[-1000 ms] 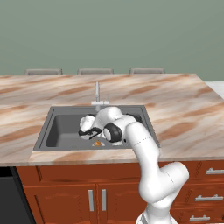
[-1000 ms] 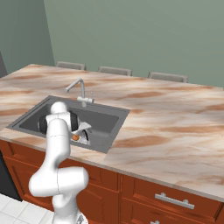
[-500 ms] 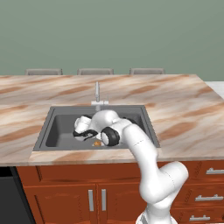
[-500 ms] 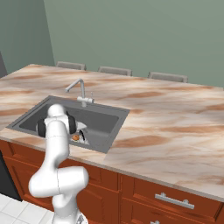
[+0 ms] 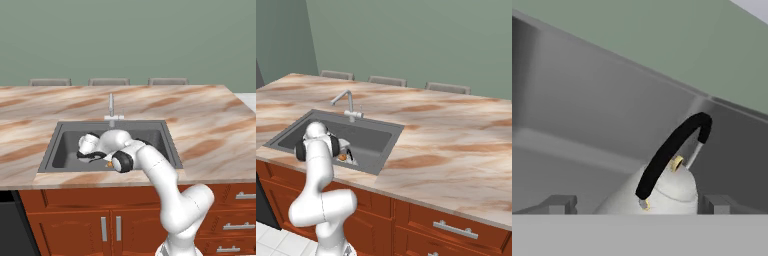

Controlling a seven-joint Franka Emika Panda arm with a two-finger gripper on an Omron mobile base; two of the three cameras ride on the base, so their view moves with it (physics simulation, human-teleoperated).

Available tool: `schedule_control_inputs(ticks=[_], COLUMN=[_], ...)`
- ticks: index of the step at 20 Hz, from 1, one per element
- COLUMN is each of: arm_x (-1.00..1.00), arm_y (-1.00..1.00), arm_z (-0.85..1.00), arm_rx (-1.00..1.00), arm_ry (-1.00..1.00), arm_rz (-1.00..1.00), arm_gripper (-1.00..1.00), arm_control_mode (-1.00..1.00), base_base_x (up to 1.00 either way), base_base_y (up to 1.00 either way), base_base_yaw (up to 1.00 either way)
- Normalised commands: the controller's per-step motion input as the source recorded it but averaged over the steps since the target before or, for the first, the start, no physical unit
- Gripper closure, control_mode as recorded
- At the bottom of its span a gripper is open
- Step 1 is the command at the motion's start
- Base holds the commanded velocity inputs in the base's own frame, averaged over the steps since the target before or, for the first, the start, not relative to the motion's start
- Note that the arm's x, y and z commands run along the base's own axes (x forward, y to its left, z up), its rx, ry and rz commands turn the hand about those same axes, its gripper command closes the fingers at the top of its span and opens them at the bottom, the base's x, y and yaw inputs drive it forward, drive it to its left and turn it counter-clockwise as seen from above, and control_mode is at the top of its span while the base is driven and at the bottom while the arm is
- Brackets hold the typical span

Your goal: Open the cabinet, pick the kettle from the cabinet, and place it in the sink.

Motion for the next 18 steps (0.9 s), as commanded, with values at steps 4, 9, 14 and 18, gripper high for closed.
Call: schedule_control_inputs(ticks=[4,9,14,18], arm_x=[0.00,-0.06,-0.13,-0.18], arm_y=[0.40,0.39,0.23,0.14], arm_z=[0.00,0.08,0.29,0.36], arm_rx=[-0.04,-0.05,0.00,0.00], arm_ry=[-0.04,-0.05,0.00,0.01], arm_rz=[0.00,0.02,0.08,0.13], arm_gripper=[-1.00,-1.00,-1.00,-1.00], arm_control_mode=[-1.00,-1.00,-1.00,-1.00], base_base_x=[0.00,0.00,0.00,0.00], base_base_y=[0.00,0.00,0.00,0.00], base_base_yaw=[0.00,0.00,0.00,0.00])
